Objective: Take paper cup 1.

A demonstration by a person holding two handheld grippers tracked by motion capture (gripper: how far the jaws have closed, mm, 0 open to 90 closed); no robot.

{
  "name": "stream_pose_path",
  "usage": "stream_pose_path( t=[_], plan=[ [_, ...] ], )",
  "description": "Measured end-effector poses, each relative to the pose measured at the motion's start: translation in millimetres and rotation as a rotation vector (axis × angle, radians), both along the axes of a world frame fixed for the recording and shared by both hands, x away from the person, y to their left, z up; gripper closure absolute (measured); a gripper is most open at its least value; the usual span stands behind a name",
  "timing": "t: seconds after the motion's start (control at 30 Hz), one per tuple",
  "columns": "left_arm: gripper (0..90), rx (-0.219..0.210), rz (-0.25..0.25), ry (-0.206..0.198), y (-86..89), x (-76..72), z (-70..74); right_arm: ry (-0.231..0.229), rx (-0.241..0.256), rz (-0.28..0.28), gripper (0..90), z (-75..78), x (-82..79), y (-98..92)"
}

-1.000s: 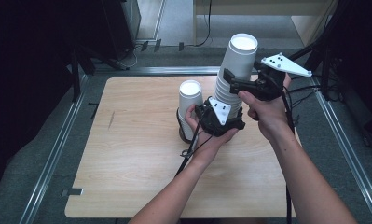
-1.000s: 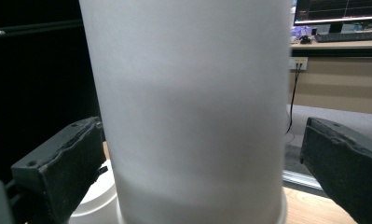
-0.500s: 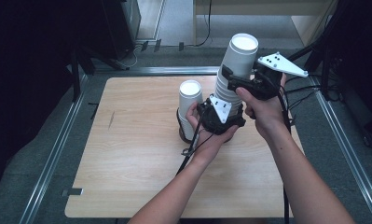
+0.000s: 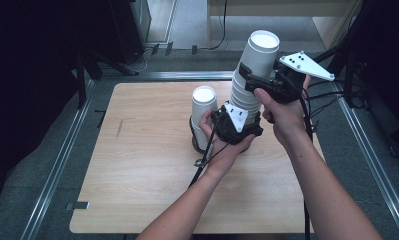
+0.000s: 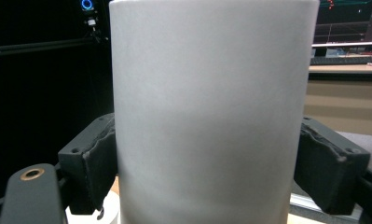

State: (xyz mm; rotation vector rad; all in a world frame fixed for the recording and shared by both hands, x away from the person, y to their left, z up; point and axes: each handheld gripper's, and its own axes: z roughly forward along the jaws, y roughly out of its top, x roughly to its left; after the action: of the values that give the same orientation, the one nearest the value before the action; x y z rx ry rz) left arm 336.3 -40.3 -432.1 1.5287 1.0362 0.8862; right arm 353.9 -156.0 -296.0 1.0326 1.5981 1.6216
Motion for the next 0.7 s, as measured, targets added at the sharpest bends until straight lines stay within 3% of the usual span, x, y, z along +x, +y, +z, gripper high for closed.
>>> stream_pose_path(
  t=[0.17, 0.37, 0.7],
  plan=[
    [6.2, -0.001, 0.002, 0.001, -0.2, -0.2, 0.1, -0.010, -0.022, -0.004, 15.6, 4.1, -0.8, 1.9],
    [6.2, 0.006, -0.002, 0.000, 0.2, -0.4, -0.1, 0.006, 0.012, 0.000, 15.2, 5.6, 1.0, -1.0],
    [6.4, 0.013, 0.002, -0.009, 0.0, -1.5, 0.3, -0.002, 0.014, 0.009, 15.2, 10.2, -0.1, -1.3]
  ],
)
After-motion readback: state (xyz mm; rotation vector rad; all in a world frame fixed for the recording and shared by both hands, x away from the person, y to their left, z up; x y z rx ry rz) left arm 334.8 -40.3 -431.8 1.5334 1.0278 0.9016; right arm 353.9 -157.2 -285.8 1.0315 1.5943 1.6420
